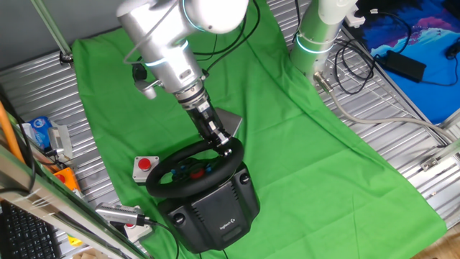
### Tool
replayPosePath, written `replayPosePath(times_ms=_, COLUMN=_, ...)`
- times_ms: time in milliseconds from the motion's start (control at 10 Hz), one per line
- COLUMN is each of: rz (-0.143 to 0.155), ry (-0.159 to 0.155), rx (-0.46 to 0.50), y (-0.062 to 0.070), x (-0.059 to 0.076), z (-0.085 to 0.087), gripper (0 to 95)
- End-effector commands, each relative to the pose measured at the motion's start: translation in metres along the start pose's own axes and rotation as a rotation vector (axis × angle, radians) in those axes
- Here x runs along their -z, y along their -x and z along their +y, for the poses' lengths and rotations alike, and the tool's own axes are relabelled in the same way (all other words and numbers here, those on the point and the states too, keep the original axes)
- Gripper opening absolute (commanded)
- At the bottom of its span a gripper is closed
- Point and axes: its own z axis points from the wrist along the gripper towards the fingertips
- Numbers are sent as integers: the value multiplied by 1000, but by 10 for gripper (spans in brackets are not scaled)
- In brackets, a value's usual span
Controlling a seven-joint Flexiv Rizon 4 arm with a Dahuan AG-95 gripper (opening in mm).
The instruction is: Rotate the steering wheel 90 degrees clockwise
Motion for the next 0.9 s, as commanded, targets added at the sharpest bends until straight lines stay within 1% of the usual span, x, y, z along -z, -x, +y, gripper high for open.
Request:
replayPosePath(times_ms=100, rz=2, ry=-1, rx=20, y=-6, x=-3, z=-5, gripper=0)
replayPosePath(times_ms=200, rz=5, ry=-6, rx=30, y=-7, x=-3, z=-9, gripper=0)
replayPosePath(times_ms=400, rz=19, ry=-4, rx=54, y=-9, x=0, z=-16, gripper=0)
replayPosePath(times_ms=500, rz=26, ry=-4, rx=68, y=-12, x=2, z=-23, gripper=0)
replayPosePath(times_ms=900, rz=35, ry=-4, rx=93, y=-13, x=5, z=-40, gripper=0)
